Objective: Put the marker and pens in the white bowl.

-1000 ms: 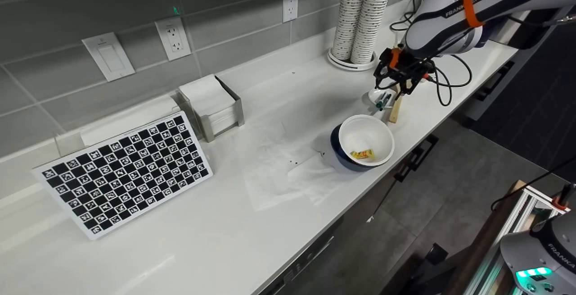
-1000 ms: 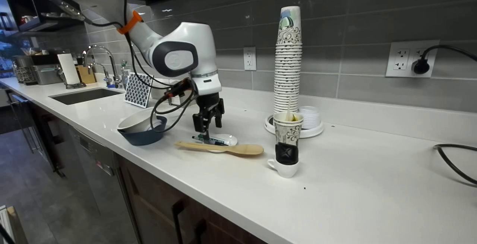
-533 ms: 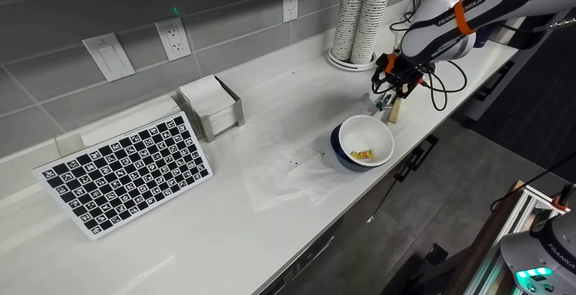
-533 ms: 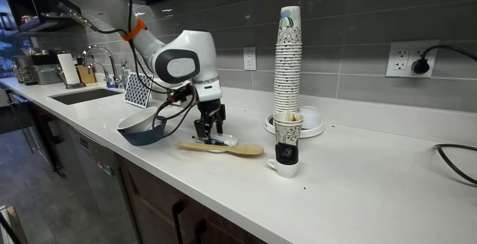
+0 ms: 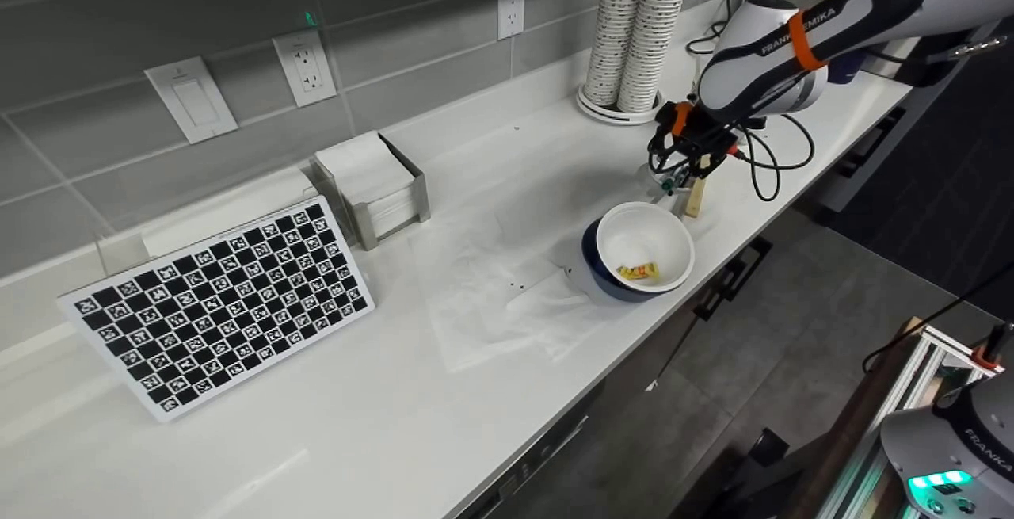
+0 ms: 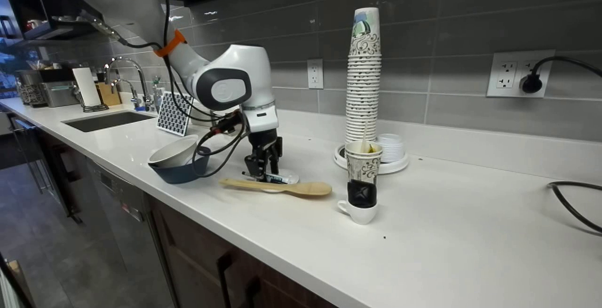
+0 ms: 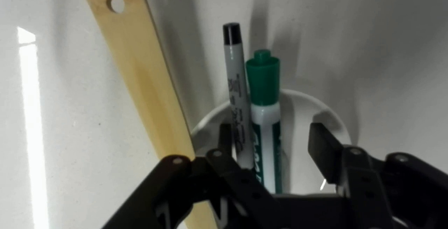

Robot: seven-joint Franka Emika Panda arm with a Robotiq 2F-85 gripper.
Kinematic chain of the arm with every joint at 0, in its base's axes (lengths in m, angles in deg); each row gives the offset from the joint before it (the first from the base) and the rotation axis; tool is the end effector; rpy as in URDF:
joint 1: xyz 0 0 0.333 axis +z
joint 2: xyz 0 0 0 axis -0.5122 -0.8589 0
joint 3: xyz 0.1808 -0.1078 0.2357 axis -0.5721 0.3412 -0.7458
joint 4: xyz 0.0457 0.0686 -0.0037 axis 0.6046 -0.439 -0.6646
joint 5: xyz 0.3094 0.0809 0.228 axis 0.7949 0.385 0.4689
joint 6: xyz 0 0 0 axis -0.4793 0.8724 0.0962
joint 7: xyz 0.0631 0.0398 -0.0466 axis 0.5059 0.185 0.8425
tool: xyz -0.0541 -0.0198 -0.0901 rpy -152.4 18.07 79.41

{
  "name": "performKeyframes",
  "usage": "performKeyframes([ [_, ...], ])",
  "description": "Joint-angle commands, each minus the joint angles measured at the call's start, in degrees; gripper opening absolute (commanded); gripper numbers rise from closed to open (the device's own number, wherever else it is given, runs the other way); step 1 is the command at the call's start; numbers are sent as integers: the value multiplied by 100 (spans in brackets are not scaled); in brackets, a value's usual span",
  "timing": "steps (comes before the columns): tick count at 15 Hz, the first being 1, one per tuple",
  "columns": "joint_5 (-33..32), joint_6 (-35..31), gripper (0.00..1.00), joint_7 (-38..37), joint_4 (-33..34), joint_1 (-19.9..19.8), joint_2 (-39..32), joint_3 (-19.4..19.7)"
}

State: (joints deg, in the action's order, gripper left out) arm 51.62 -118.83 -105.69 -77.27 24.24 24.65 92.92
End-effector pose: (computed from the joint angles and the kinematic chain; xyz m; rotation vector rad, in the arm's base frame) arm 0.5563 -0.1346 0.2632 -2.3028 1.9854 -0.1279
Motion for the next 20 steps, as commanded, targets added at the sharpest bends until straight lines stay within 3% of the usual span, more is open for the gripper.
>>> performKeyframes([
  [1, 164, -87, 31, -65, 112, 138, -148, 83],
  [4, 138, -84, 9, -81, 114, 147, -139, 98],
  [6, 97, -74, 0, -91, 130, 156, -127, 117],
  [14, -82, -20, 4, -122, 86, 234, 167, 210],
  [17, -229, 121, 4, -15, -66, 333, 642, 206],
  [20, -54, 625, 4, 734, -288, 321, 1351, -36],
])
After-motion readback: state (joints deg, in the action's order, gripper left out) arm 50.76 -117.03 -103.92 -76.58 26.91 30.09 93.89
